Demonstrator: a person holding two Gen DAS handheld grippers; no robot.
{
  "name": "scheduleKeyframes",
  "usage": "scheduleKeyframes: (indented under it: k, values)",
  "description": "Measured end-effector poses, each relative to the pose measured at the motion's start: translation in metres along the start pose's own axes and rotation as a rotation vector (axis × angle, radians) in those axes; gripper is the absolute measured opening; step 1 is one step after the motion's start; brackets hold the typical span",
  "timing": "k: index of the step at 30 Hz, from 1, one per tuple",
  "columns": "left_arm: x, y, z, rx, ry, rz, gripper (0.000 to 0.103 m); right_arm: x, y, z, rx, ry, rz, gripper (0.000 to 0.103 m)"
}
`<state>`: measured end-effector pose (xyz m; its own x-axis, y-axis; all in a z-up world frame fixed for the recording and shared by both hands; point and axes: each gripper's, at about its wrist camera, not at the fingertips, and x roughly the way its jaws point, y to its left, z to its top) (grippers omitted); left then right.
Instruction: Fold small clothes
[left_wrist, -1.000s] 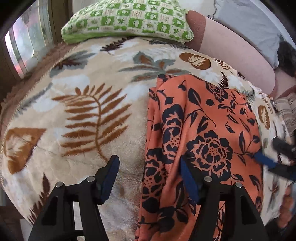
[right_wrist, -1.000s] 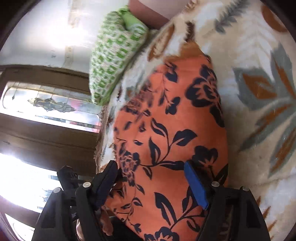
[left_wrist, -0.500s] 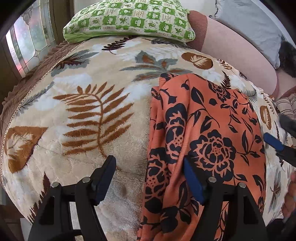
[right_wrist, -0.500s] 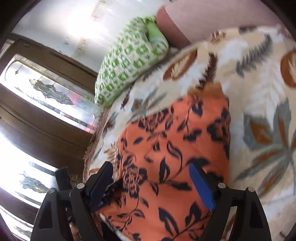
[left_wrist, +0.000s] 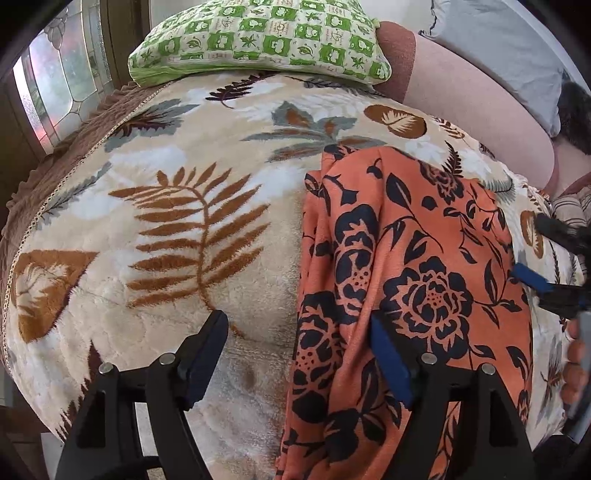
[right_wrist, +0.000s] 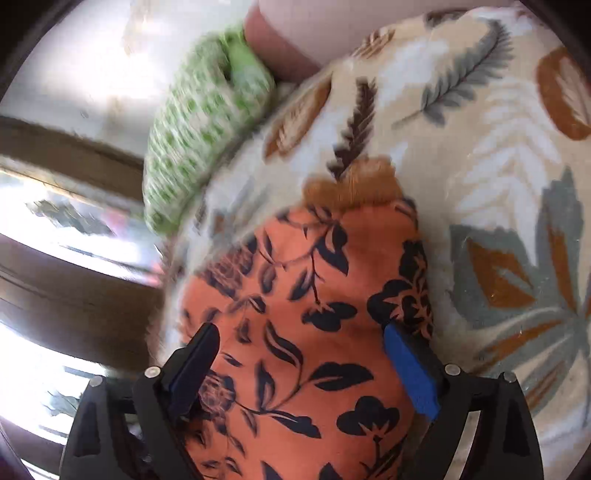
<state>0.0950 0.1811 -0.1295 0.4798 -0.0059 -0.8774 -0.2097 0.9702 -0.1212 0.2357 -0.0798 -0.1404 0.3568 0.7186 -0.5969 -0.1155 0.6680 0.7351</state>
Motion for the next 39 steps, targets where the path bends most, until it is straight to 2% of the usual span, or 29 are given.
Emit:
scheduleKeyframes:
  k: [2, 6, 8, 12, 14, 15, 16, 17, 18, 19, 20, 21, 22, 24, 26, 30, 33, 35, 39]
  values:
    - [-0.006, 0.004, -0.001, -0.018, -0.006, -0.025, 0.078, -0.023, 0.011, -0.008, -0.043, -0.018, 0.030, 0.093]
    - [-0.024, 0.015, -0.006, -0.062, -0.064, -0.106, 0.079, -0.061, -0.001, -0.041, -0.055, -0.036, -0.003, 0.093]
    - [-0.023, 0.023, -0.007, -0.101, -0.046, -0.197, 0.083, -0.069, -0.019, -0.053, -0.013, -0.026, -0.010, 0.093]
    - [-0.005, 0.025, 0.005, -0.119, 0.031, -0.359, 0.083, -0.056, -0.046, -0.066, 0.078, 0.018, 0.039, 0.093]
    - [0.013, 0.020, 0.012, -0.124, 0.098, -0.382, 0.084, -0.040, -0.045, -0.064, 0.066, 0.053, 0.089, 0.093]
    - [0.026, 0.018, 0.015, -0.128, 0.148, -0.404, 0.084, -0.028, -0.046, -0.061, 0.066, 0.077, 0.084, 0.093]
    - [0.033, 0.016, 0.015, -0.131, 0.165, -0.401, 0.084, -0.017, -0.048, -0.060, 0.079, 0.098, 0.056, 0.093]
    - [0.033, 0.012, 0.015, -0.120, 0.144, -0.392, 0.084, -0.008, -0.050, -0.060, 0.097, 0.115, 0.036, 0.093]
    - [0.032, 0.006, 0.016, -0.085, 0.139, -0.379, 0.078, -0.004, -0.046, -0.060, 0.077, 0.107, 0.043, 0.093]
    - [0.032, 0.001, 0.015, -0.061, 0.148, -0.376, 0.063, -0.001, -0.035, -0.058, 0.022, 0.111, 0.055, 0.087]
    - [0.033, -0.003, 0.014, -0.057, 0.168, -0.378, 0.053, 0.002, -0.025, -0.059, -0.025, 0.127, 0.020, 0.070]
    - [0.033, -0.003, 0.014, -0.068, 0.166, -0.379, 0.046, 0.003, -0.019, -0.060, -0.059, 0.135, -0.012, 0.045]
    - [0.032, -0.003, 0.015, -0.077, 0.172, -0.388, 0.044, 0.003, -0.014, -0.059, -0.085, 0.139, -0.030, 0.041]
    - [0.027, -0.004, 0.015, -0.087, 0.162, -0.391, 0.036, -0.003, -0.005, -0.059, -0.134, 0.135, -0.058, 0.037]
    - [0.013, -0.007, 0.018, -0.101, 0.118, -0.410, 0.032, -0.013, 0.011, -0.057, -0.201, 0.110, -0.081, 0.035]
    - [-0.029, -0.040, 0.032, -0.045, -0.014, -0.460, 0.031, -0.062, 0.061, -0.043, -0.373, -0.008, -0.092, 0.034]
    - [-0.059, -0.067, 0.050, -0.002, -0.116, -0.505, 0.031, -0.109, 0.075, -0.020, -0.433, -0.108, -0.093, 0.034]
    - [-0.067, -0.089, 0.062, 0.021, -0.154, -0.529, 0.032, -0.132, 0.069, -0.006, -0.429, -0.144, -0.097, 0.034]
    - [-0.044, -0.132, 0.070, 0.055, -0.105, -0.526, 0.032, -0.153, 0.012, 0.018, -0.311, -0.152, -0.068, 0.034]
